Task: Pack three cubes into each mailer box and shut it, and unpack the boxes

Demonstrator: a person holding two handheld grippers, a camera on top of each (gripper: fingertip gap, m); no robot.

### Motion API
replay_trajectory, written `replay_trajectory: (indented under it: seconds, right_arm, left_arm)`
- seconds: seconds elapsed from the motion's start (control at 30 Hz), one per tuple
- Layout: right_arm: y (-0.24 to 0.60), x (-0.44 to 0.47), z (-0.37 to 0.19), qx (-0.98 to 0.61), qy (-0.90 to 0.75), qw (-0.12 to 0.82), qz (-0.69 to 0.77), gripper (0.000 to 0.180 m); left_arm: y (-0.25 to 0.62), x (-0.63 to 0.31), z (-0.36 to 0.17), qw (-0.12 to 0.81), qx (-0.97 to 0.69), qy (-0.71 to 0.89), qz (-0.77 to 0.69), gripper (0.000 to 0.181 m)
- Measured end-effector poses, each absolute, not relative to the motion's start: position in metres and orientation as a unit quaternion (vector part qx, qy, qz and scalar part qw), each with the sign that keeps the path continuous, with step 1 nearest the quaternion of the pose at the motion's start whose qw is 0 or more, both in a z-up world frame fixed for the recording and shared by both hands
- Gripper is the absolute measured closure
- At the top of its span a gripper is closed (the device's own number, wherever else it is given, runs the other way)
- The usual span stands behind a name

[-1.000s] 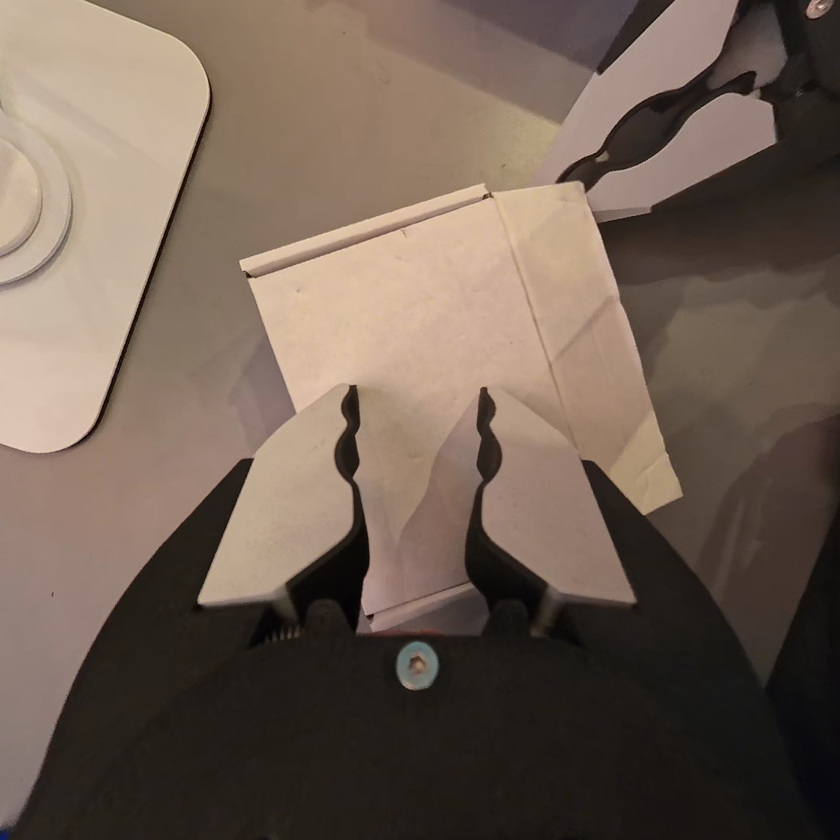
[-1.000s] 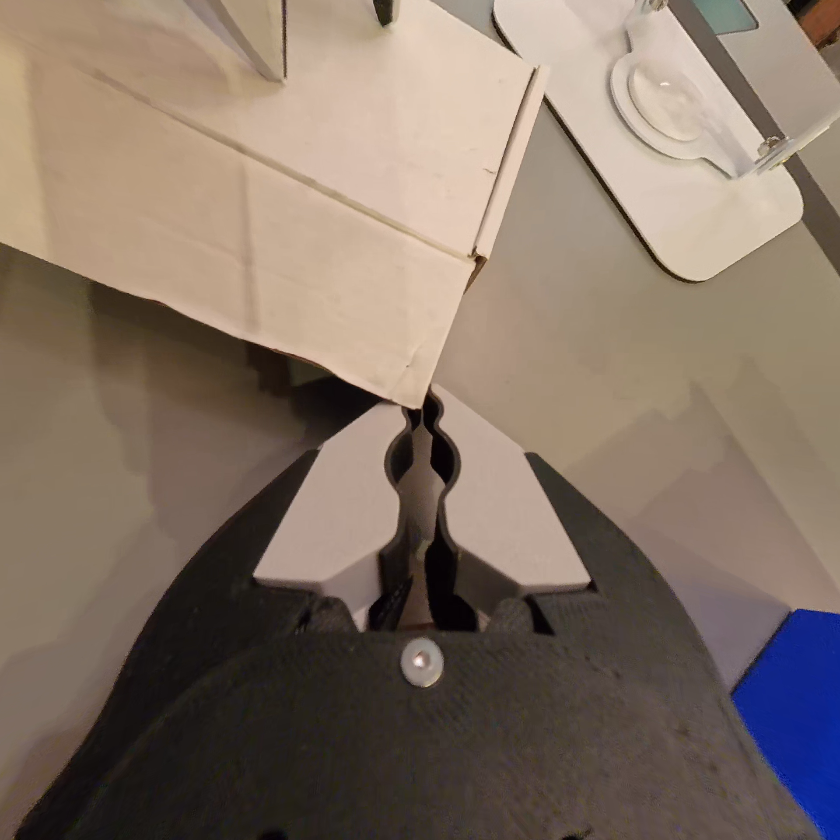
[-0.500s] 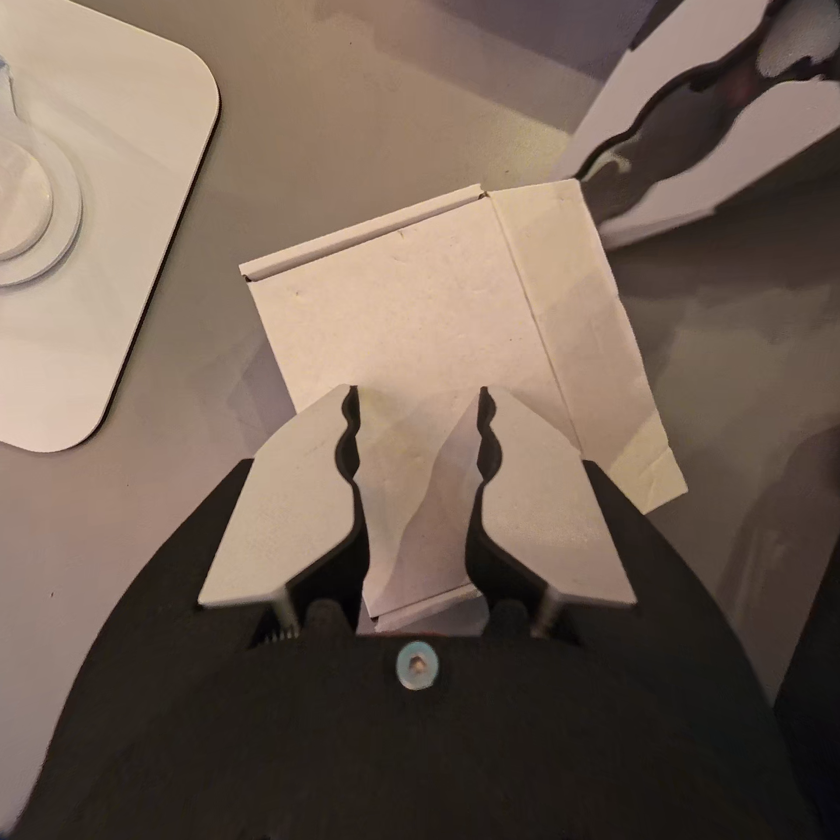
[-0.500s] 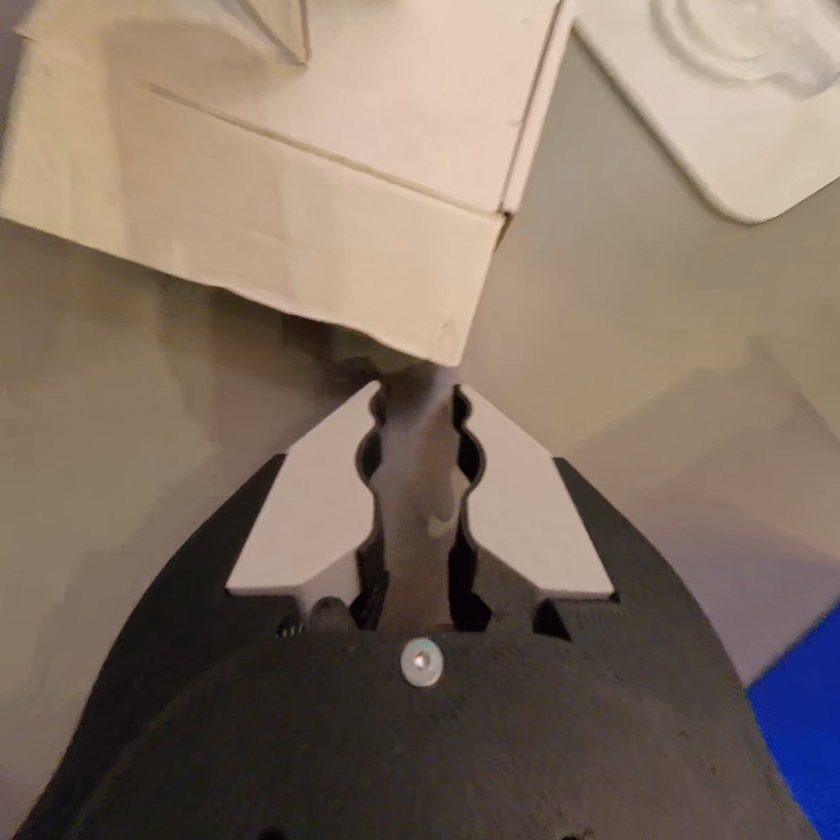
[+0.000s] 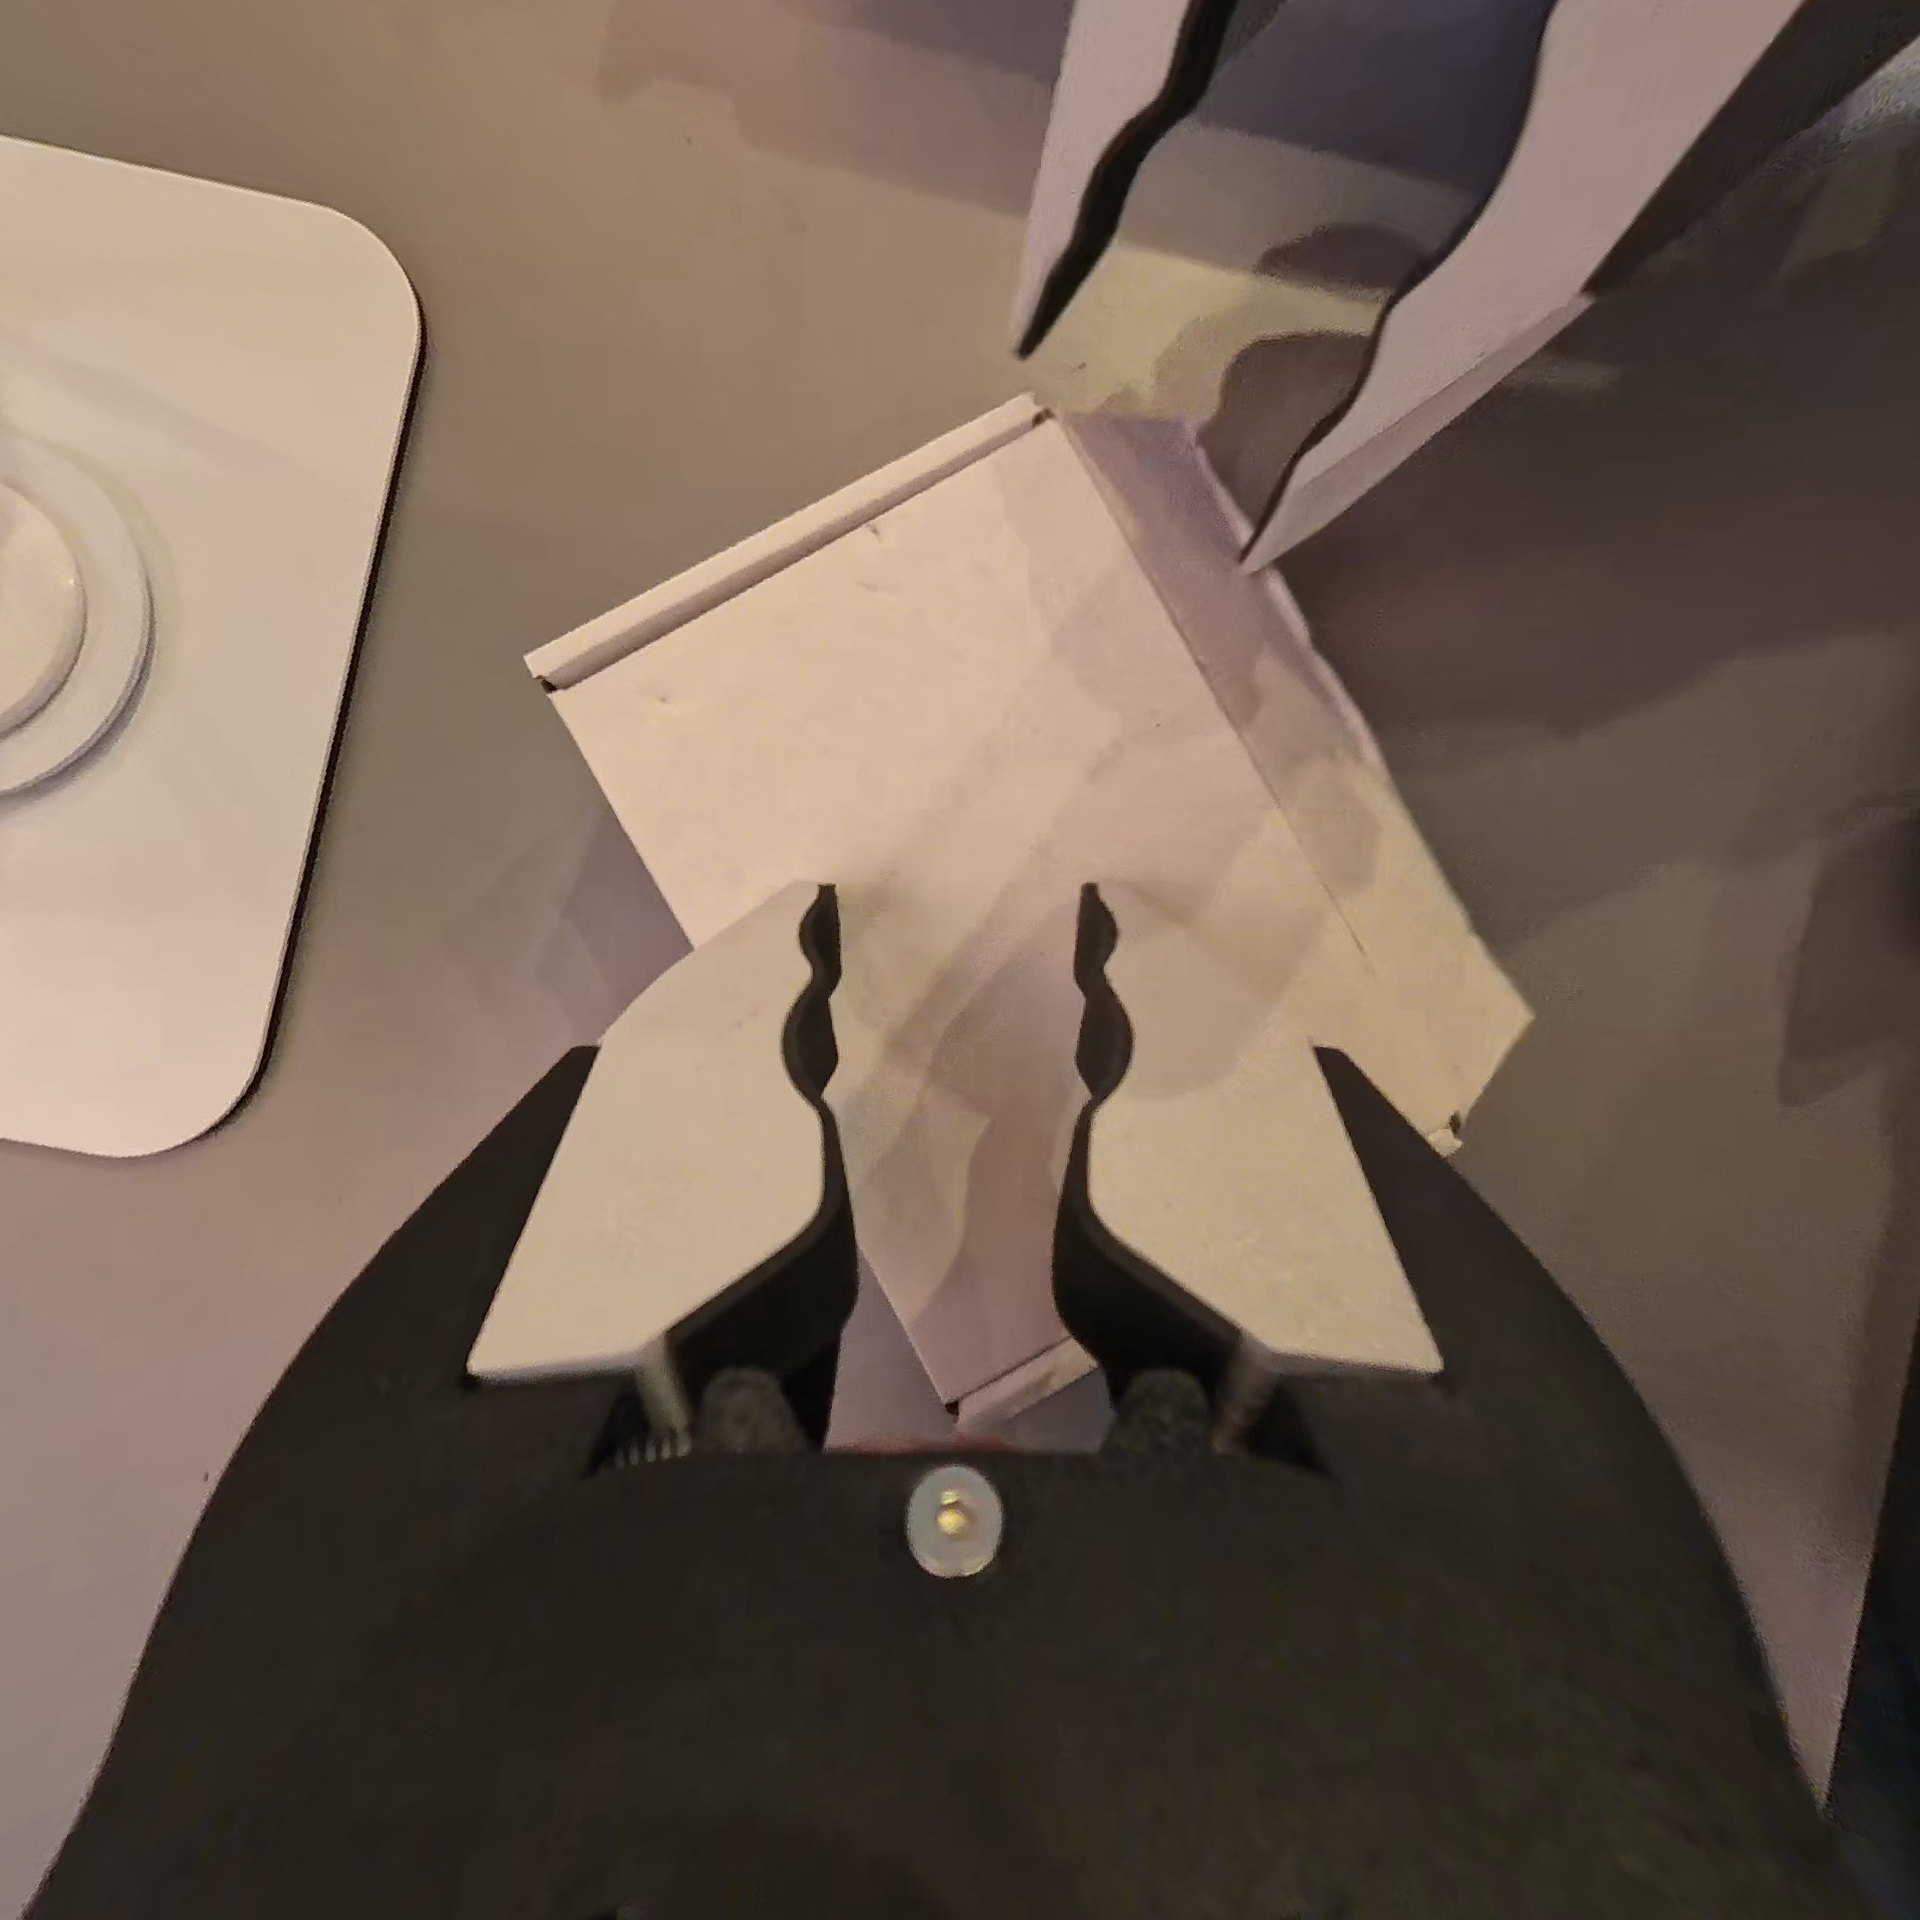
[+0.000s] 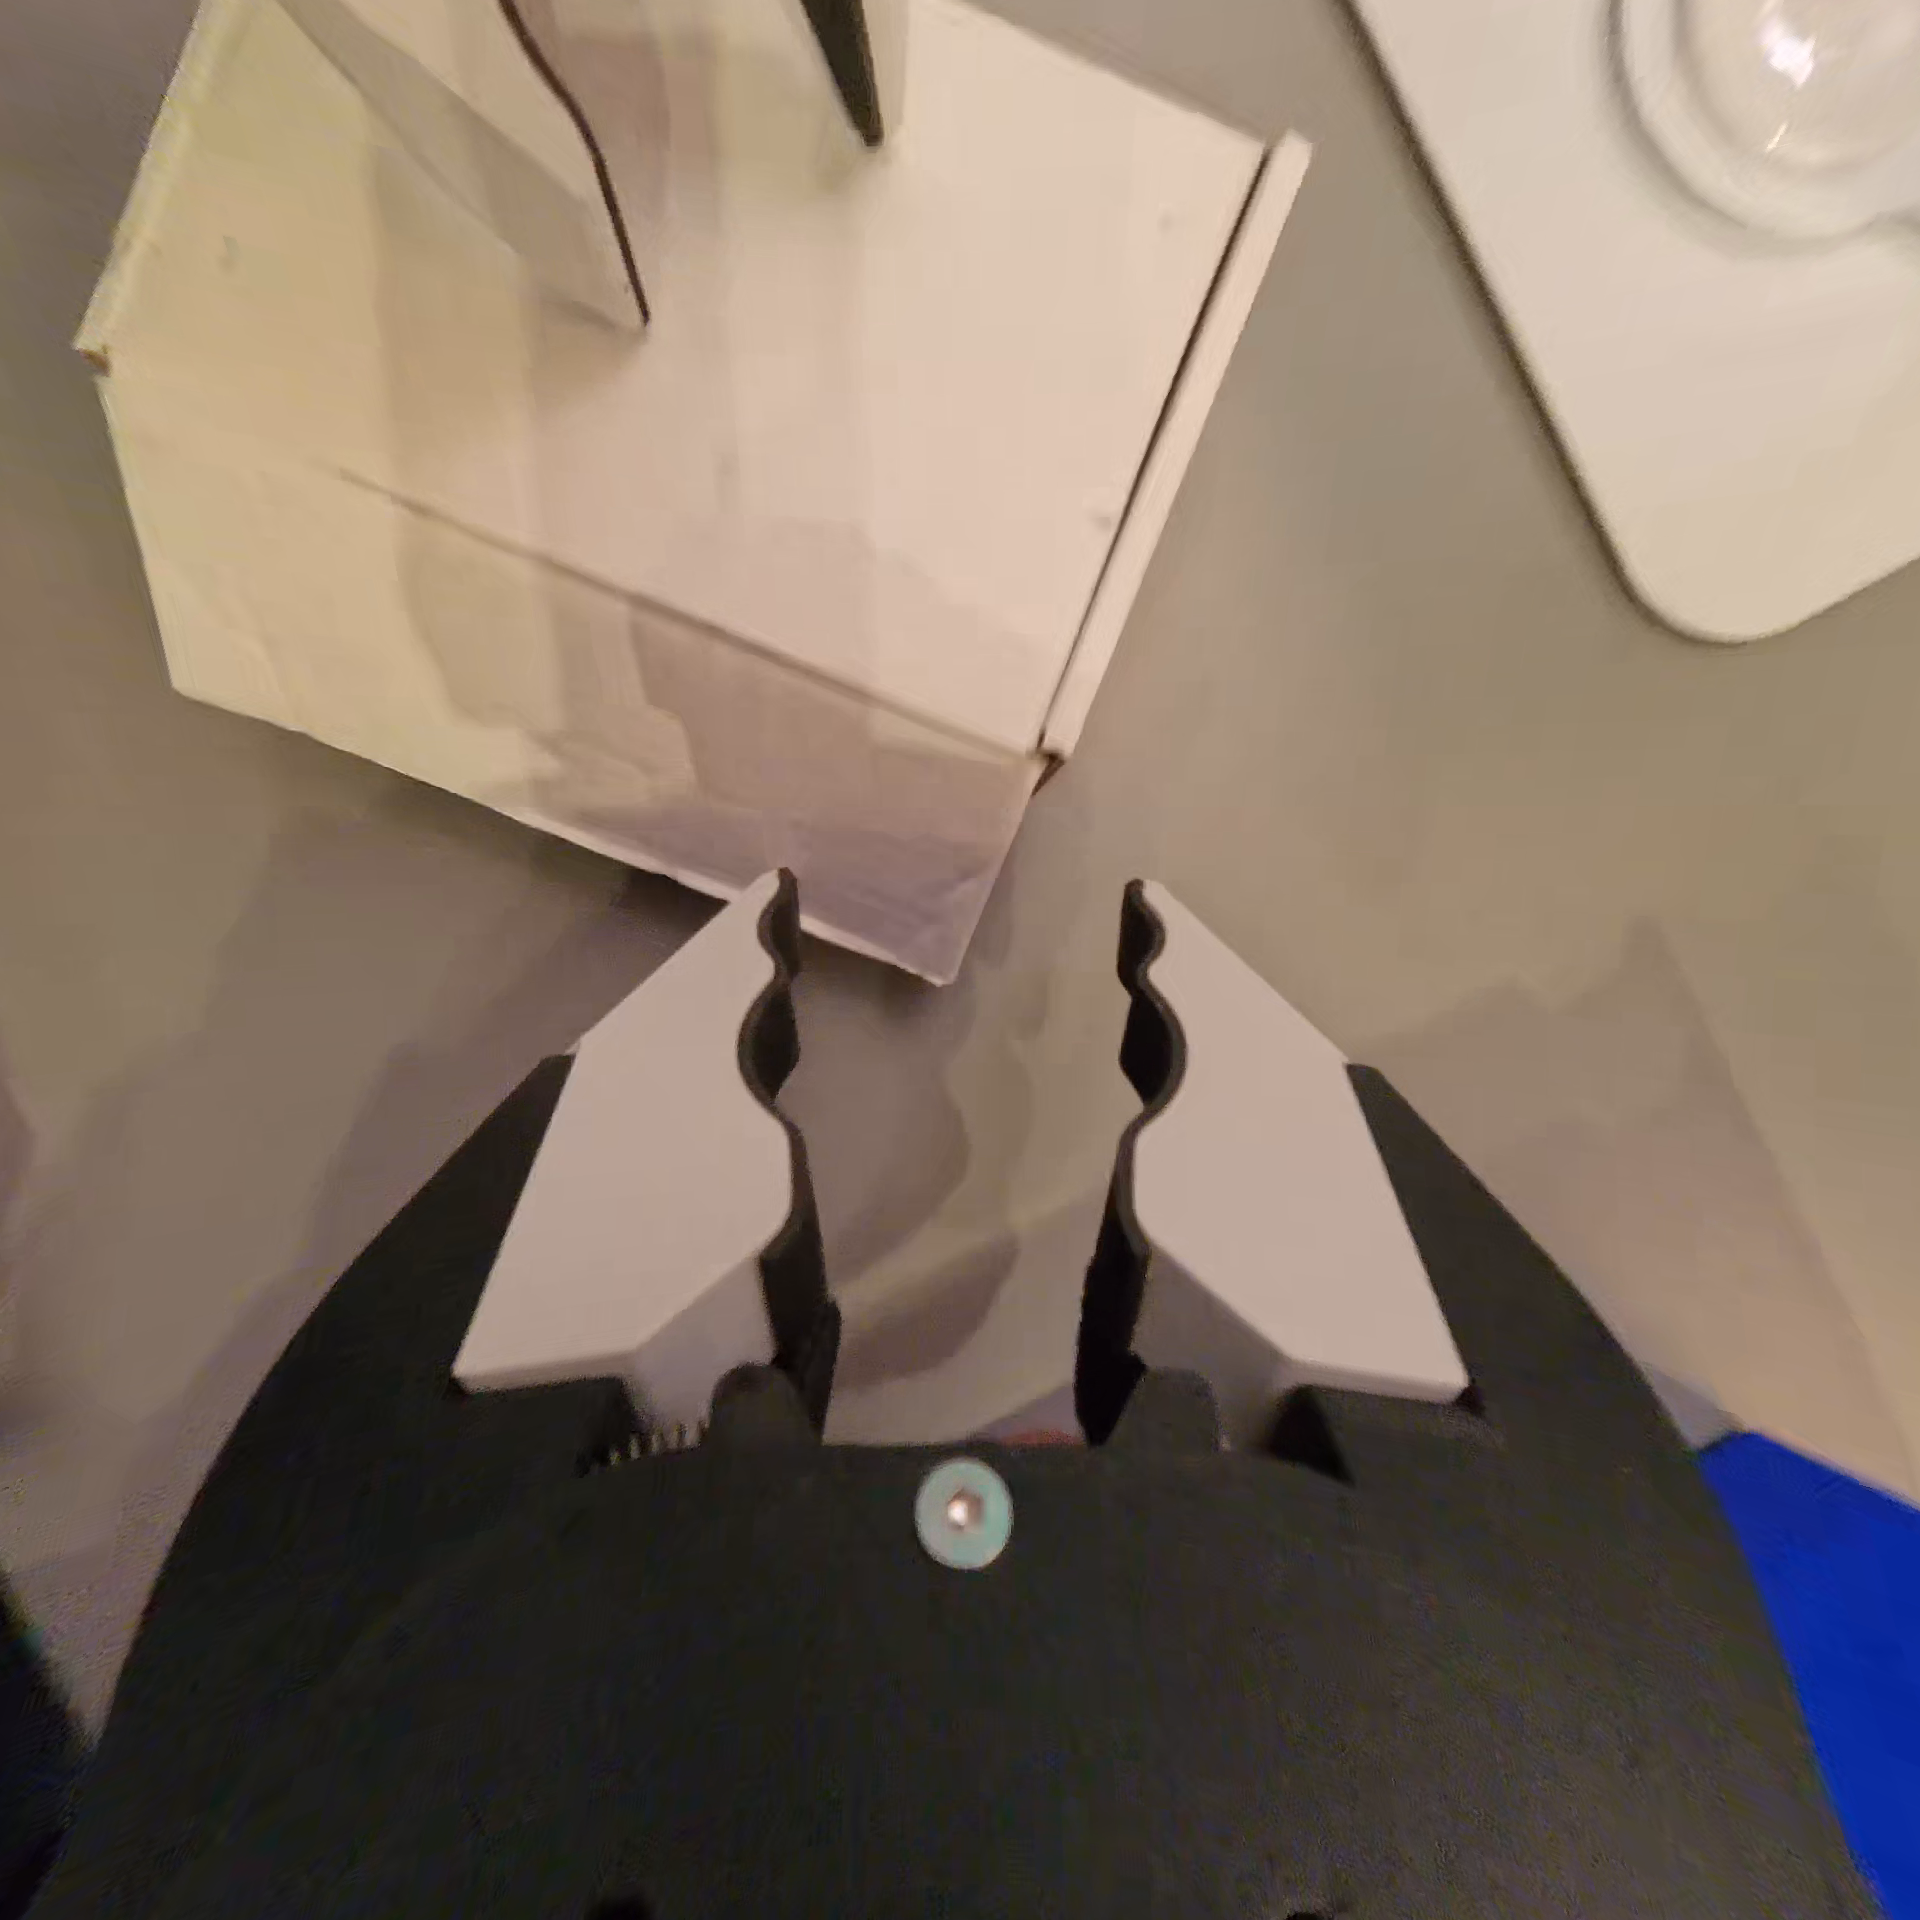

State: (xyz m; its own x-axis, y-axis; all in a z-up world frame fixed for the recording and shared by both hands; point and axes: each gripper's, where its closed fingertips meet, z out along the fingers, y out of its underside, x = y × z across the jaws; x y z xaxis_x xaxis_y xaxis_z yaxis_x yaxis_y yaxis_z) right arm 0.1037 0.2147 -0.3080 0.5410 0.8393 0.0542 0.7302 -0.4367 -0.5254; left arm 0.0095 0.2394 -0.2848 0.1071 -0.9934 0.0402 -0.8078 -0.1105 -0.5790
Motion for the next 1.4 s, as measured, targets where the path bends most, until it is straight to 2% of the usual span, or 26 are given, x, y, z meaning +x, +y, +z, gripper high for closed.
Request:
replay_trajectory:
  seconds: [0.07,0.13,0.17,0.23,0.4,0.47,0.57,0.63,0.73,0.87,1.03,1.1,1.17,1.27,1.4]
  right_arm:
    - [0.216,0.103,-0.318,-0.834,-0.493,0.236,0.078,0.127]
    - [0.217,0.104,-0.32,-0.836,-0.498,0.224,0.058,0.126]
    - [0.214,0.102,-0.314,-0.83,-0.509,0.222,0.055,0.13]
    - [0.217,0.092,-0.288,-0.813,-0.515,0.263,0.071,0.121]
    - [0.236,0.083,-0.271,-0.79,-0.554,0.255,0.059,0.13]
    - [0.246,0.072,-0.27,-0.792,-0.552,0.249,0.084,0.129]
    - [0.256,0.057,-0.279,-0.793,-0.554,0.229,0.109,0.148]
    - [0.251,0.047,-0.282,-0.794,-0.557,0.204,0.135,0.176]
    - [0.252,0.046,-0.283,-0.798,-0.554,0.212,0.106,0.18]
    - [0.25,0.047,-0.284,-0.832,-0.502,0.216,0.102,0.18]
    - [0.231,0.045,-0.284,-0.858,-0.454,0.223,0.091,0.18]
    - [0.216,0.049,-0.284,-0.864,-0.445,0.22,0.084,0.18]
    - [0.194,0.048,-0.283,-0.862,-0.456,0.201,0.088,0.18]
    - [0.166,0.035,-0.278,-0.837,-0.507,0.165,0.125,0.18]
    - [0.173,0.001,-0.279,-0.786,-0.577,0.178,0.129,0.18]
  left_arm:
    - [0.239,0.009,-0.285,0.215,-0.711,0.632,-0.22,0.137]
    - [0.239,0.01,-0.285,0.219,-0.709,0.633,-0.222,0.137]
    - [0.24,0.01,-0.284,0.219,-0.708,0.633,-0.223,0.137]
    - [0.24,0.01,-0.284,0.217,-0.709,0.635,-0.218,0.137]
    - [0.239,0.011,-0.283,0.214,-0.708,0.64,-0.21,0.134]
    - [0.237,0.009,-0.282,0.208,-0.716,0.63,-0.216,0.123]
    - [0.234,-0.007,-0.273,0.214,-0.752,0.583,-0.22,0.107]
    - [0.224,-0.02,-0.261,0.243,-0.779,0.532,-0.226,0.103]
    - [0.193,-0.036,-0.261,0.269,-0.821,0.45,-0.224,0.099]
    - [0.142,-0.038,-0.296,0.259,-0.871,0.365,-0.203,0.09]
    - [0.128,-0.015,-0.321,0.268,-0.89,0.297,-0.221,0.097]
    - [0.134,-0.023,-0.326,0.28,-0.893,0.292,-0.195,0.117]
    - [0.136,-0.03,-0.325,0.266,-0.891,0.295,-0.222,0.125]
    - [0.13,-0.039,-0.324,0.209,-0.87,0.349,-0.279,0.129]
    - [0.14,-0.046,-0.321,0.213,-0.858,0.372,-0.282,0.129]
